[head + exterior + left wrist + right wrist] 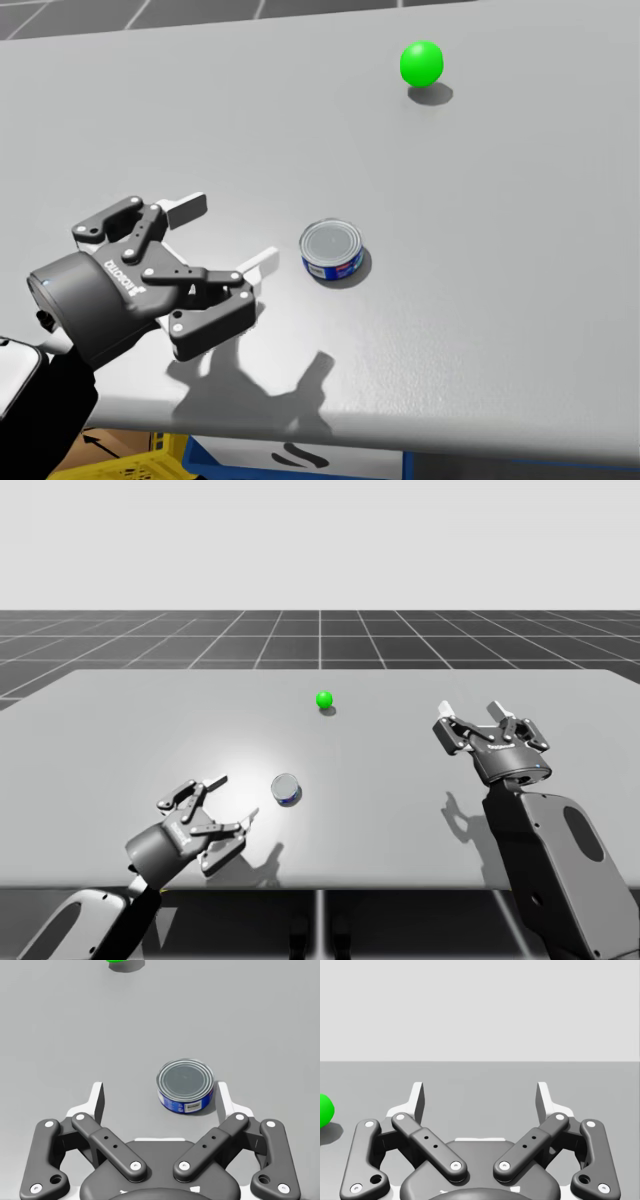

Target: Watch the red light. When it turns green, pick up the object.

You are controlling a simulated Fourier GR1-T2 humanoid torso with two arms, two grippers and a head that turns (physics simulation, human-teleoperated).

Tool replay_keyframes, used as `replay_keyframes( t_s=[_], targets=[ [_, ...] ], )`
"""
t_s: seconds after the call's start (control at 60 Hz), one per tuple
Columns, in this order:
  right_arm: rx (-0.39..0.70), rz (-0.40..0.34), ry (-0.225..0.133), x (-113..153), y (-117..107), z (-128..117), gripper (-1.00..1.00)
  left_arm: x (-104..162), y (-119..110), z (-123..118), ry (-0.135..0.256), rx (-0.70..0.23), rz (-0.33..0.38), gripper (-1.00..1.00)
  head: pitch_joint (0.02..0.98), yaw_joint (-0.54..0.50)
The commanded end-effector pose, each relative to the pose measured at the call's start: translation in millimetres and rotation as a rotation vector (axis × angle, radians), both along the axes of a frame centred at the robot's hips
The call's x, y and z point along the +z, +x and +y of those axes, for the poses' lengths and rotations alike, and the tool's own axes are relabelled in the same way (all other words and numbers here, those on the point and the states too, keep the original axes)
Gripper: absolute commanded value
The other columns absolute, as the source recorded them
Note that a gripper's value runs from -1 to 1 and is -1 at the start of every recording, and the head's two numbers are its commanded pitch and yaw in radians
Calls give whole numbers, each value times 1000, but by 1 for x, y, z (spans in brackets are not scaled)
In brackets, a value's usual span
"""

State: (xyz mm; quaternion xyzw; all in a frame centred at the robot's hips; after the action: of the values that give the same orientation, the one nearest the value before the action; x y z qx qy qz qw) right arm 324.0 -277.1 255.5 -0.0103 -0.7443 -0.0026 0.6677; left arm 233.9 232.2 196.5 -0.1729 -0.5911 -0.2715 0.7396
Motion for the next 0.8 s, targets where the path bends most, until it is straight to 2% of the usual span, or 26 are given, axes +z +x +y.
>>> replay_keyframes(
  t_s=[0.017, 0.033, 0.25, 0.417, 0.55, 0.8],
  targets=[
    [0, 0, -2, -1, 1, 0, -1000, -21, -5, -14, 22, -61, 55, -1000, 867, 168],
    [-2, -2, -12, -1, 1, 0, -1000, -24, -3, -17, 32, -67, 57, -1000, 867, 168],
    [2, -4, -12, 0, 1, 0, -1000, -34, 12, -36, 33, -71, 79, -1000, 867, 170],
    [2, -6, -10, 0, 1, 0, -1000, -41, 27, -51, 51, -65, 87, -1000, 868, 164],
    [3, -10, -8, 2, 1, -1, -1000, -45, 38, -56, 49, -46, 103, -1000, 870, 162],
    [4, -18, -1, 4, 0, -2, -1000, -55, 55, -64, 70, -21, 121, -1000, 872, 159]
  ],
)
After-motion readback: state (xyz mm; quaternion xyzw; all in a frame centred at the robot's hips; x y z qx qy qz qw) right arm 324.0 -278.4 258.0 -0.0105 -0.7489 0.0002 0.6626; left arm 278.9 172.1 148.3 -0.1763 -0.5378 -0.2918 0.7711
